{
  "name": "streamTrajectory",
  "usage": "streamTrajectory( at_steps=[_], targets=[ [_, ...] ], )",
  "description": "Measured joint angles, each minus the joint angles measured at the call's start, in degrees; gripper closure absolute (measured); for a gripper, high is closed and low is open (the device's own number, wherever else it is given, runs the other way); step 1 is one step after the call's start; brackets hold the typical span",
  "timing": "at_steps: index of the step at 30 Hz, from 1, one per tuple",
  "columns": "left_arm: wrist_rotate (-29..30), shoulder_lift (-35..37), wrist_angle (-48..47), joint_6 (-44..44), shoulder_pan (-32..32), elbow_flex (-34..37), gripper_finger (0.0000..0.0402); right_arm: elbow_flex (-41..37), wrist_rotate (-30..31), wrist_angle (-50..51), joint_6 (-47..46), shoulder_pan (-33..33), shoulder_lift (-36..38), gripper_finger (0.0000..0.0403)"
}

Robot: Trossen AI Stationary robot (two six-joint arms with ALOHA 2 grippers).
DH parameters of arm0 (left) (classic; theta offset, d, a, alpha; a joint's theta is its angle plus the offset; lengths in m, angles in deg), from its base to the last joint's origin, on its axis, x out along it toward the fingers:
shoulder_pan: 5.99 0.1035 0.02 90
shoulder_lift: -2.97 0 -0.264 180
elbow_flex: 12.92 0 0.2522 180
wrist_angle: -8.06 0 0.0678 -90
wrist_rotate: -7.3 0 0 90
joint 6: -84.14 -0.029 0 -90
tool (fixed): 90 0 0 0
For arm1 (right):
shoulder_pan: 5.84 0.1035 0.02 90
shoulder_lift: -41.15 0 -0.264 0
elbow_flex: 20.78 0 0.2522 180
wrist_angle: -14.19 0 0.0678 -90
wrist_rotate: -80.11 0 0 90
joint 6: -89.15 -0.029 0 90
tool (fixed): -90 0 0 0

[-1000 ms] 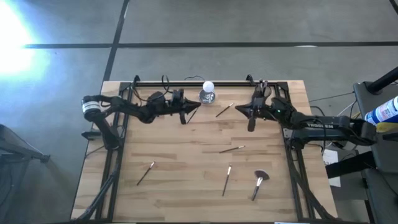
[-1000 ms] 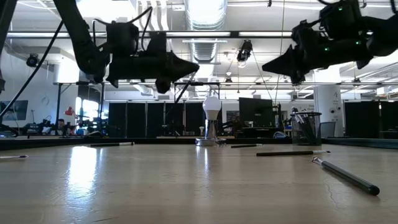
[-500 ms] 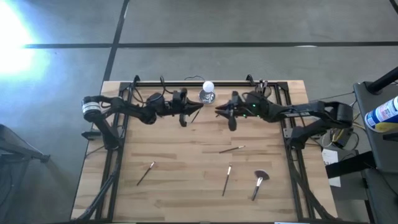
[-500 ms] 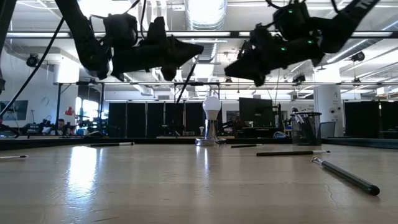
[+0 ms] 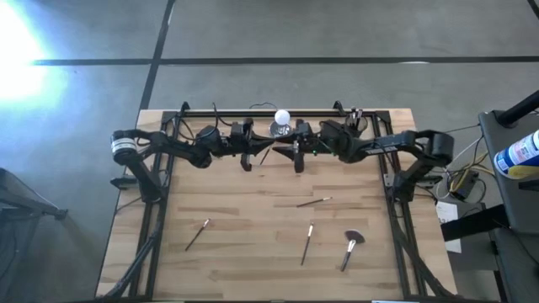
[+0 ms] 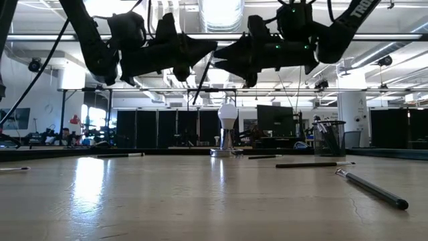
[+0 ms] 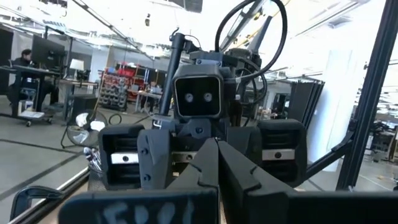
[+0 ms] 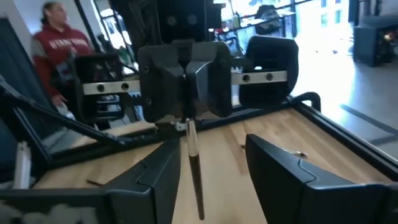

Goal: Put items in baskets/containers
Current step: Put the black lash brush into the black pen holder

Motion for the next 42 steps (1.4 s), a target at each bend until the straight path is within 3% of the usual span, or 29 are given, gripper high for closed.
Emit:
streamTrajectory(
  at_steps=[9, 17, 23, 29, 34, 38, 42],
  targets=[
    [0.14, 0.00, 0.46, -1.16, 0.04, 0.00, 0.0402, 2.64, -0.99, -5.04, -1.80, 0.22, -4.81, 0.0276],
    [0.93, 0.04, 0.26, -0.53, 0.07, 0.00, 0.0401, 3.35, -2.81, -4.86, -0.14, 0.26, -5.14, 0.0381],
    [-0.59, 3.34, -5.21, 1.23, 0.83, 0.02, 0.0398, 1.34, -0.98, 3.22, 2.88, -0.12, 0.13, 0.0386],
    [-0.81, 5.74, -10.42, 0.07, 1.23, 1.16, 0.0363, -0.12, 8.29, 21.04, 8.75, -1.73, 12.09, 0.0388],
    [-0.76, 6.51, -11.22, -1.43, 1.29, 3.38, 0.0340, -0.94, 22.41, 38.66, 10.63, -4.49, 23.09, 0.0389],
    [-0.76, 6.56, -10.99, -2.94, 1.29, 5.28, 0.0338, -2.32, 33.01, 49.27, 10.42, -8.85, 30.39, 0.0389],
    [-0.74, 6.56, -10.95, -3.02, 1.29, 6.13, 0.0338, -3.34, 36.58, 54.53, 10.42, -16.15, 36.20, 0.0389]
  ],
)
